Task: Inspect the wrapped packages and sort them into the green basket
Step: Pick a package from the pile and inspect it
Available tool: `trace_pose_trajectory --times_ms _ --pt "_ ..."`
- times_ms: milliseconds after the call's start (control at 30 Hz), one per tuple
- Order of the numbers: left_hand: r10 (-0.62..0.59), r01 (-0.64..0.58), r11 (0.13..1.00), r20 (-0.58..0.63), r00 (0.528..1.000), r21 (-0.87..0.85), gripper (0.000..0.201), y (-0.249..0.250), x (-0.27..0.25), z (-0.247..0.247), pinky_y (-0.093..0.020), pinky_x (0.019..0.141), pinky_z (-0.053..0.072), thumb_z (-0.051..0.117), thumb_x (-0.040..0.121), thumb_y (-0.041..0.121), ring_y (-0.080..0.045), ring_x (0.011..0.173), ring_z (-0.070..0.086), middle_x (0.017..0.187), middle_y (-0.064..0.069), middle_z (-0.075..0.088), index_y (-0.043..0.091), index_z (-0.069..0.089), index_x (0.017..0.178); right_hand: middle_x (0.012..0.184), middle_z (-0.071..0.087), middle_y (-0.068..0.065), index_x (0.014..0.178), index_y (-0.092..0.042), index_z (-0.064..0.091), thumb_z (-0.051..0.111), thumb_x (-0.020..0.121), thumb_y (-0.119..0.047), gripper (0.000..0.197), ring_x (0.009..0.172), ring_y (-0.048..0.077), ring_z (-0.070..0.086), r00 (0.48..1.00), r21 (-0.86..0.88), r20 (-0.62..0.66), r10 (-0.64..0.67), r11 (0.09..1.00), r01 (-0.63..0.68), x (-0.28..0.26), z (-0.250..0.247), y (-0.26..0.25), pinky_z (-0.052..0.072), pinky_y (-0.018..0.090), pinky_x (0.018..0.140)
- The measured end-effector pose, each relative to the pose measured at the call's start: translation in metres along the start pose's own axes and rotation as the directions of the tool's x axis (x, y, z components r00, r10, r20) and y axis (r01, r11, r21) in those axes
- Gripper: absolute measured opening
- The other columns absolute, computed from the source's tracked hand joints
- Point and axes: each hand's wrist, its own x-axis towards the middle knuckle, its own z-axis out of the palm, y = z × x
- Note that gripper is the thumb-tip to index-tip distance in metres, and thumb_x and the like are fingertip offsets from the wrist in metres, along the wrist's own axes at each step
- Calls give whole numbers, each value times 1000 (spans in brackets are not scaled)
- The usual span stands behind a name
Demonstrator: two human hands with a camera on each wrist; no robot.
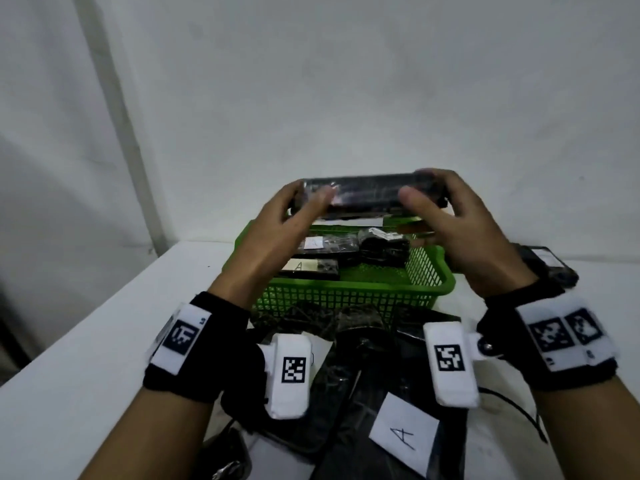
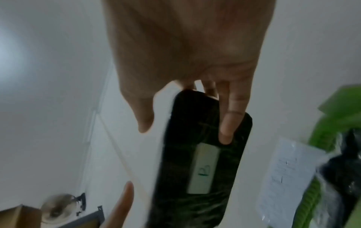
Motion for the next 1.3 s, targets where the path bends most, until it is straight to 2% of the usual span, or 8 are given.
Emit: trace_pose_trajectory --times_ms 200,400,633,700,867,1033,1167,1300 --pt "101 -109 992 -123 987 -59 31 -1 0 18 -29 97 54 67 92 35 -8 109 65 120 5 67 26 65 122 122 63 9 106 -19 66 78 86 -22 24 102 20 71 994 103 -95 -62 992 72 -3 11 8 62 32 80" --pt "144 -148 989 -145 979 -17 28 -2 2 18 -32 90 56 75 87 33 -10 101 70 107 5 73 22 71 112 92 67 -4 98 -17 69 83 80 -14 23 89 13 69 968 100 -213 -130 983 154 -4 15 10 62 42 84" --pt "32 -74 941 -132 991 -329 45 -1 4 15 -43 100 51 72 80 50 -20 128 57 137 0 58 36 63 122 134 52 -8 69 -36 58 75 76 -48 22 128 4 52 961 82 -221 -165 979 187 -2 9 4 44 45 112" --pt "12 -42 948 -98 995 -315 65 -2 4 20 -43 103 49 76 82 41 -19 126 57 141 -3 52 39 47 140 138 48 -6 79 -40 58 74 75 -45 17 129 11 53 960 108 -211 -182 972 208 -3 8 8 45 47 111" --pt "10 -34 927 -66 998 -374 80 -8 6 16 -39 95 56 69 86 -1 -12 110 67 144 -2 51 25 32 151 135 58 6 142 -32 38 85 68 -17 89 118 22 65 1000 323 17 26 946 -30 2 -3 15 57 41 93" --pt "84 -105 950 -81 993 -294 75 -7 5 16 -30 87 58 75 85 9 -9 108 67 137 1 54 28 36 147 98 76 5 115 -9 66 70 87 -3 29 86 17 74 998 311 -30 60 949 -47 3 2 12 60 34 81" --pt "131 -157 948 -110 985 -276 77 -5 6 13 -25 81 58 77 83 7 -5 98 71 137 -1 56 25 37 146 91 77 1 114 -6 66 69 87 0 27 80 12 74 999 321 -27 40 947 -29 2 1 8 59 24 68" --pt "107 -123 964 -80 991 -237 75 -4 5 8 -39 94 55 79 77 31 -12 112 67 135 7 60 28 44 142 107 75 6 119 -12 64 76 82 -8 39 100 20 73 1000 262 -3 -31 965 31 2 -4 8 59 32 83"
